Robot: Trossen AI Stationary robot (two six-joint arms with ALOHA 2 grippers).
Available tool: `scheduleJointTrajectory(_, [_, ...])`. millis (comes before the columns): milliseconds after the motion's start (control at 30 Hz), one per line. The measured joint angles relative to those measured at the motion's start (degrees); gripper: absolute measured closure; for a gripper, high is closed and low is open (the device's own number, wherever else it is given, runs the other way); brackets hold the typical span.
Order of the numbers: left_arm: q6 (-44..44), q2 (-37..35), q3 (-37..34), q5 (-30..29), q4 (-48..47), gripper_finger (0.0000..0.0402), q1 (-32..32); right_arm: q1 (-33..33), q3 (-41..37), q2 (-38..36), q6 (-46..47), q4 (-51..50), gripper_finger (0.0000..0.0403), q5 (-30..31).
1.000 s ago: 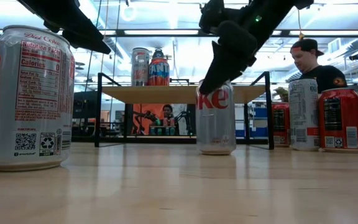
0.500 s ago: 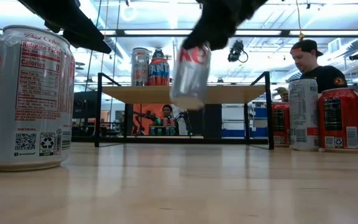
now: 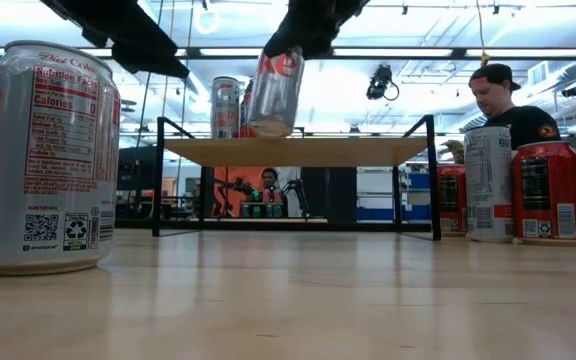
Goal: Place canned beverage on shelf
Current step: Put the center silver soda can on the shelf
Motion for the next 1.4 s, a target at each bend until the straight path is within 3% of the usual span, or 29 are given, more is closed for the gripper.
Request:
scheduleJointTrajectory(233, [1.1, 0.0, 0.0, 0.0, 1.0, 0.0072, 1.6, -5.0, 5.3, 1.0, -2.0, -1.3, 0.0105, -4.2])
scheduleJointTrajectory(767, [-0.6, 0.0, 0.0, 2.6, 2.4, 0.0072, 1.9, -17.4, 5.8, 1.3, -3.9, -2.7, 0.0105, -10.9])
scheduleJointTrajectory(1100, [0.0, 0.0, 0.0, 3.6, 2.8, 0.0072, 5.3, -19.5, 10.9, 1.8, -7.7, -5.8, 0.0105, -9.1])
scheduleJointTrajectory(1400, [1.1, 0.0, -0.1, 5.7, 4.5, 0.0072, 6.7, -22.0, 16.3, 6.8, -10.7, -10.6, 0.0105, -7.8])
